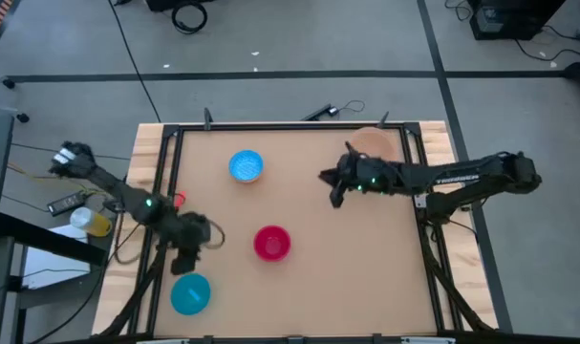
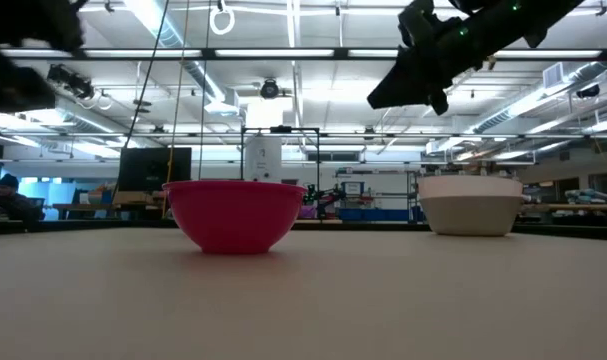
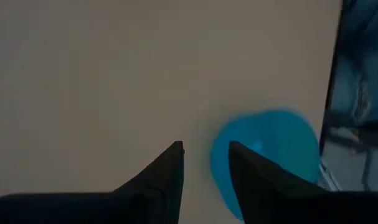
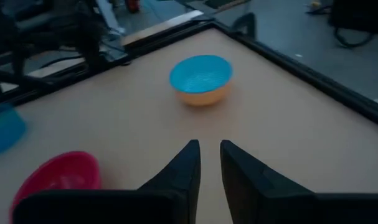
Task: Nest bowls inside each other
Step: Put the blue bowl on top of the orange bowl
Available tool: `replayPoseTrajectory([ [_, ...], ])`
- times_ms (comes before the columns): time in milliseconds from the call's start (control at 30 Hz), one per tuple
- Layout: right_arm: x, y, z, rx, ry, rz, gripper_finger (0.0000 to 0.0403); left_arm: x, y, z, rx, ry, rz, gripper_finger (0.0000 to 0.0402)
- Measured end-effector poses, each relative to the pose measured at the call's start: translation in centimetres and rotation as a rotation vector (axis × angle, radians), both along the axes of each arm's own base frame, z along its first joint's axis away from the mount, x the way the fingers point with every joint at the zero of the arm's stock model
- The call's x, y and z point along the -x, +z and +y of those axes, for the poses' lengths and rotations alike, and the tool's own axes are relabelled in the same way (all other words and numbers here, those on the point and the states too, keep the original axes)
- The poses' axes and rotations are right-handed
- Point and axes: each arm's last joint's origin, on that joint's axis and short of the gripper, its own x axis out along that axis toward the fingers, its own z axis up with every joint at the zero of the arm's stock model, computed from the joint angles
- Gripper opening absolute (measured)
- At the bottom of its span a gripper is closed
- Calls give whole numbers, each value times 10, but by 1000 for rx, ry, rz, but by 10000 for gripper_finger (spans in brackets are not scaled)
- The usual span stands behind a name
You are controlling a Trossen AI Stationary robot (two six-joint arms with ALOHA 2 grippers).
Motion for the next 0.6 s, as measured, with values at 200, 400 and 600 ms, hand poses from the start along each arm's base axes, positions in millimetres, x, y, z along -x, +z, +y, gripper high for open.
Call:
replayPoseTrajectory([
  [200,-7,-17,15,-6,55,30,73,4,-23,-38,-26,7,168,130],
  [400,-3,-21,21,-22,68,56,73,2,-44,-54,-117,-5,231,130],
  [600,-2,-19,24,-22,78,49,70,-7,-66,-58,-233,-56,270,111],
])
